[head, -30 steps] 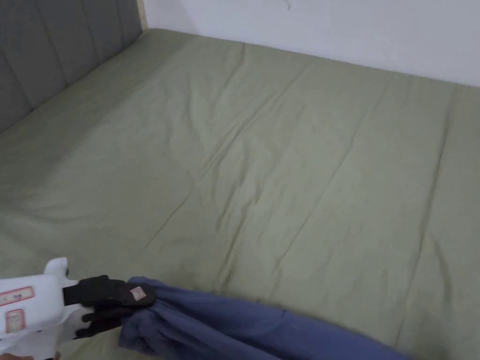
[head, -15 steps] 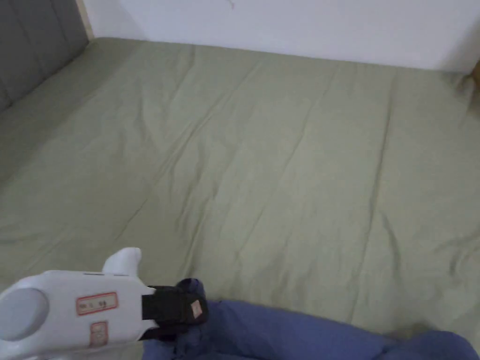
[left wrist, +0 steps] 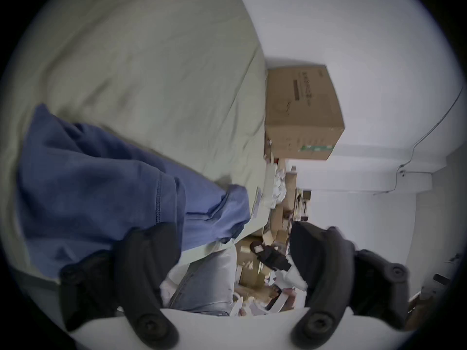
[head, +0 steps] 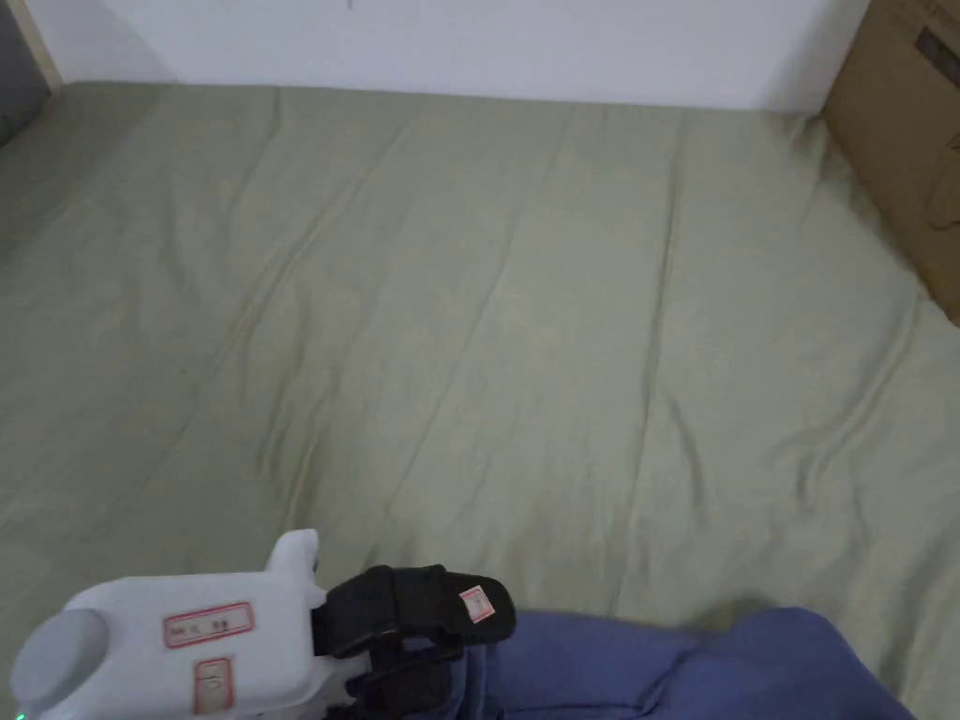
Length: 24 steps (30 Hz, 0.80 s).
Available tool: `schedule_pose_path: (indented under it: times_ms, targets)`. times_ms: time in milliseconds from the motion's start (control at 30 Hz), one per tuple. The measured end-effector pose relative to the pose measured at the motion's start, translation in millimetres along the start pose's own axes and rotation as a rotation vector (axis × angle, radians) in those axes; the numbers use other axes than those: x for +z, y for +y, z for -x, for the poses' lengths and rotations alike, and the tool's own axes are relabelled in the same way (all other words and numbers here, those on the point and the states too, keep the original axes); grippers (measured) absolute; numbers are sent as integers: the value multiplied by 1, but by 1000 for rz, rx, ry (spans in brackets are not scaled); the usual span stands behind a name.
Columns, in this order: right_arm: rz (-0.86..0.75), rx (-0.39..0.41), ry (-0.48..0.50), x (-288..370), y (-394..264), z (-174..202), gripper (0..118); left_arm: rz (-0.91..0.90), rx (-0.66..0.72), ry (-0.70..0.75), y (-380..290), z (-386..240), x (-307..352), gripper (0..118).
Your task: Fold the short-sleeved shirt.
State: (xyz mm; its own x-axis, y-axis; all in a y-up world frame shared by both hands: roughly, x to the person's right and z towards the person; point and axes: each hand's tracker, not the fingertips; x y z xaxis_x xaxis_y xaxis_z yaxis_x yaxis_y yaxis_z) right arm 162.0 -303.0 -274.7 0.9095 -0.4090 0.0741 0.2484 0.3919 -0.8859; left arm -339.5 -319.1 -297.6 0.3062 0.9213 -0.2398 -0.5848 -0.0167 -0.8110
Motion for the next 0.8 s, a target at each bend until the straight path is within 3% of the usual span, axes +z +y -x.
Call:
schedule_pose_path:
  times_ms: [33, 67, 100, 133, 200, 267, 433, 533, 567, 667, 800]
  targets:
    - [3, 8, 10, -2, 0, 2, 0, -86, -32, 42, -2, 0, 15, 54]
    - [6, 15, 19, -5, 3, 3, 0, -151, -72, 121, -2, -1, 25, 21]
    - [9, 21, 27, -7, 3, 4, 0, -209, -111, 236, -3, -3, 34, 11]
    - [12, 25, 30, -8, 3, 4, 0, -254, -130, 366, -7, -5, 36, 11]
    - [16, 28, 35, -10, 3, 5, 0, -280, -164, 455, -10, -2, 38, 11]
    - [23, 25, 37, -12, 2, 2, 0, -246, -130, 458, -10, 8, 28, 11]
    - [33, 2, 8, -12, -1, -2, 0, 50, -66, 351, -19, 45, -39, 11]
    - [30, -22, 11, -9, -2, -6, 0, 139, -66, 436, -22, 69, -89, 10]
    - [31, -25, 11, -9, -2, -7, 0, 141, -56, 411, -21, 75, -95, 5]
    - [30, -14, -4, -8, -1, -4, 0, 97, 39, 250, -14, 67, -98, 5]
    - [33, 8, 16, -8, 4, 5, 0, 47, -68, 112, -14, 35, -61, 5]
